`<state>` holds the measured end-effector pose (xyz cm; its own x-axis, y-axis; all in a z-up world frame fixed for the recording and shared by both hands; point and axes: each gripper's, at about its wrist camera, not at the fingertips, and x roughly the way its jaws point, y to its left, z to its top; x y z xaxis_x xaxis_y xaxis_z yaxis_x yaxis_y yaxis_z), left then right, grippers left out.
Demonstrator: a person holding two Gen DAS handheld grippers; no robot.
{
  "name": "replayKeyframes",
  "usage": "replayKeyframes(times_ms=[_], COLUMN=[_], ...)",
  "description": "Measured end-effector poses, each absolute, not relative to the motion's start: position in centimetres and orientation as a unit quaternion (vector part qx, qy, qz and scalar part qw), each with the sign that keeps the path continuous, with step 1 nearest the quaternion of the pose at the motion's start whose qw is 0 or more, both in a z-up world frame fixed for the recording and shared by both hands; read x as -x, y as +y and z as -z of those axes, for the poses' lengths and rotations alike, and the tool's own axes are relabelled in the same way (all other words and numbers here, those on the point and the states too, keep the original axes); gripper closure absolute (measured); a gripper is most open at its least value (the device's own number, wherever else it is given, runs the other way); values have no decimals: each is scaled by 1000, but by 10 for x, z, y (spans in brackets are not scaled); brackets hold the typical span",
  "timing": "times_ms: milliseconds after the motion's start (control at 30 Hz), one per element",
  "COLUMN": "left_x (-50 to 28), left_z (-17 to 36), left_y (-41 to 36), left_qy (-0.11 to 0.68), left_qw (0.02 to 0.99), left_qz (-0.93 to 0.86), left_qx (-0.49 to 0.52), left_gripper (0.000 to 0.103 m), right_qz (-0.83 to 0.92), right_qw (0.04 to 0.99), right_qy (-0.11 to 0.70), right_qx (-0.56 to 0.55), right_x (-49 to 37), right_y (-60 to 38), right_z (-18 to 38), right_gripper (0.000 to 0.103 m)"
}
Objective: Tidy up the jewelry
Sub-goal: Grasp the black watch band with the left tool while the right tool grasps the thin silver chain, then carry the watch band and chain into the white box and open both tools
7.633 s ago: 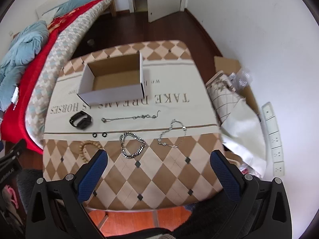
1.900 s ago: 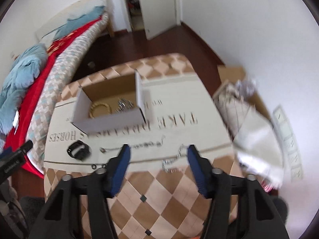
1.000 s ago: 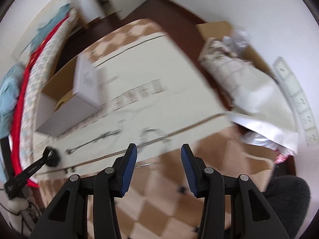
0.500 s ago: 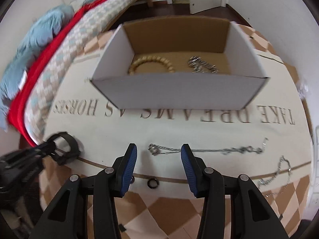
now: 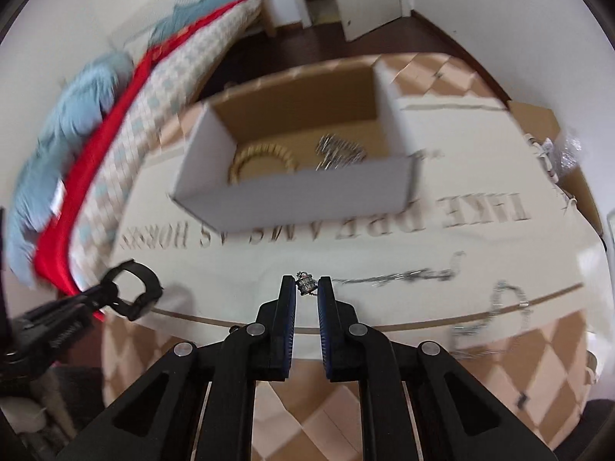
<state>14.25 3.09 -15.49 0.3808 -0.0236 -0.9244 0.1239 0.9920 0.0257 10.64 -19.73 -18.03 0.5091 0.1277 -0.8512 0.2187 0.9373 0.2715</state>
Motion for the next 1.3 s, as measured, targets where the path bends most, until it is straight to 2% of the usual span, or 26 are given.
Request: replayKeyframes(times_ms=[400,667,867,1233,1300], left_x=[-149,-177,-214,-266,-272], left_z=[75,47,53,105,109], left_y=[-7,-26,-45,-82,-87], left_qy=[501,480,489,548,552], left_qw=[860,870,864,822,819], left_qz=[91,102,109,134,138], left_qx=[-36,-42,-55,-76,-72], left_gripper=[95,95,95,95,91], right_qz=[-16,-35,-28,-2,-1], right_qw=[884,910,909,880,877], right_qy=[417,371,389,461,466], right_qx=[-210,-181,-145,-116,-116], right_x=[-81,-116,-167,-239,-247], right_y=[-244,-243,-246,-258,-261], right_z=[61,-3,4,76,84], right_gripper=[91,91,91,91,91])
